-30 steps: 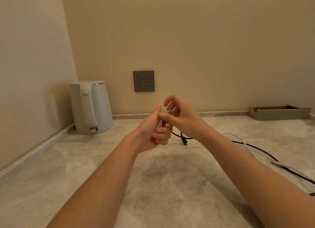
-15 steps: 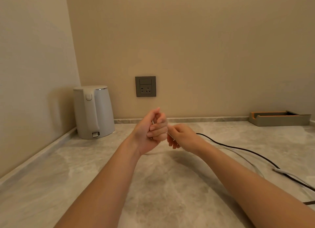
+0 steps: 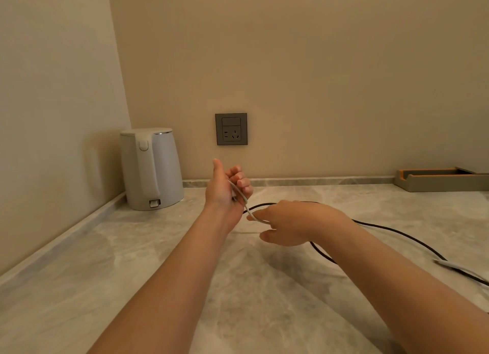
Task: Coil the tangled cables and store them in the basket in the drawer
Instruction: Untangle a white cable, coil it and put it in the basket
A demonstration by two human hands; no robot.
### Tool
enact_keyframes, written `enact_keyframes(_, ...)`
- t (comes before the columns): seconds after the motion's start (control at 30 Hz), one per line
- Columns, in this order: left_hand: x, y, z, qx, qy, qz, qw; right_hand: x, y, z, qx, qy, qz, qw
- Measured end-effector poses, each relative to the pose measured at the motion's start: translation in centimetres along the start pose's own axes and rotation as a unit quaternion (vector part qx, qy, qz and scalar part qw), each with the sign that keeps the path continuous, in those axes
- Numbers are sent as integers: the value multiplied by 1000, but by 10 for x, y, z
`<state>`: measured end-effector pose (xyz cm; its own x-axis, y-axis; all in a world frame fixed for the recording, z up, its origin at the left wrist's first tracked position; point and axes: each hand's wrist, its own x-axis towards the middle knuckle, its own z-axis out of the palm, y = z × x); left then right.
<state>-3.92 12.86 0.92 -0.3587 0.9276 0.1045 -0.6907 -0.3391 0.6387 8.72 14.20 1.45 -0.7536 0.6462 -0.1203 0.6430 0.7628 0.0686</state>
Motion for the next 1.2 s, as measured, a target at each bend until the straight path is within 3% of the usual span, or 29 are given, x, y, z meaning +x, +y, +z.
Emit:
enact_keyframes(0.27, 5, -6, -5, 35, 85, 60, 994, 1, 13, -1, 61, -46, -12, 997)
enact_keyframes(0.37, 6, -7, -8, 89, 108, 80, 987, 2, 13, 1, 117, -24, -33, 992)
enact_keyframes(0.53, 7, -5, -11, 172, 115, 87, 975, 1, 10, -1, 46, 200, -83, 975)
enact_keyframes(0.63, 8, -12, -11, 290, 105, 80, 948, 1, 11, -1, 23, 290, -110, 950)
enact_keyframes(0.83, 4, -17, -9, 362, 5, 2, 932, 5, 16, 0, 18, 385, -136, 913)
enact_keyframes(0.93, -5, -18, -7, 359, -56, -43, 931, 10, 23, 3, 35, 409, -101, 906)
enact_keyframes(1.07, -8, -19, -7, 386, -89, -131, 909, 17, 39, 7, 144, 390, -58, 908)
enact_keyframes(1.2, -8, -16, -8, 357, -145, -217, 897, 24, 46, 8, 326, 318, -138, 880)
